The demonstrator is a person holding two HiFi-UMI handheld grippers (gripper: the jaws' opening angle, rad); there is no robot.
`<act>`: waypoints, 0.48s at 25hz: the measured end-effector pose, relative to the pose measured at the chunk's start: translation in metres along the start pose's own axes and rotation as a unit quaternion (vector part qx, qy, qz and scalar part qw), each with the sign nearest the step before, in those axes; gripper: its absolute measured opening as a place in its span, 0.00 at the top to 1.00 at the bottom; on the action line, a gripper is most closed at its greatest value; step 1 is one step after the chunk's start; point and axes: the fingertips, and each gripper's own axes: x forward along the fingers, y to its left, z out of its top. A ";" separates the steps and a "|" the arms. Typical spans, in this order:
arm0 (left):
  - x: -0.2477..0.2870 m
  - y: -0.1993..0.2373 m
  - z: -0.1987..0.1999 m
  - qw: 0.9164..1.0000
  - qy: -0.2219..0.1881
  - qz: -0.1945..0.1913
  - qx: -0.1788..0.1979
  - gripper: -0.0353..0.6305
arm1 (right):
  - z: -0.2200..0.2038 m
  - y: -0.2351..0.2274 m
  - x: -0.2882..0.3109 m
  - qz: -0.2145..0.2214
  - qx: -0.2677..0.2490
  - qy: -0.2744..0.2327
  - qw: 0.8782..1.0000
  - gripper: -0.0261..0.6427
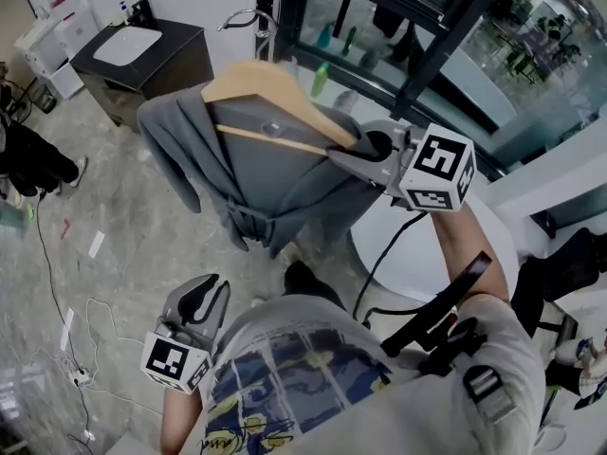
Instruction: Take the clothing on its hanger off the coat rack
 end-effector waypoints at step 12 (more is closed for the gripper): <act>-0.003 0.005 0.008 1.000 -0.002 -0.003 -0.001 0.84 | 0.002 0.009 -0.003 -0.011 0.001 0.004 1.000 0.94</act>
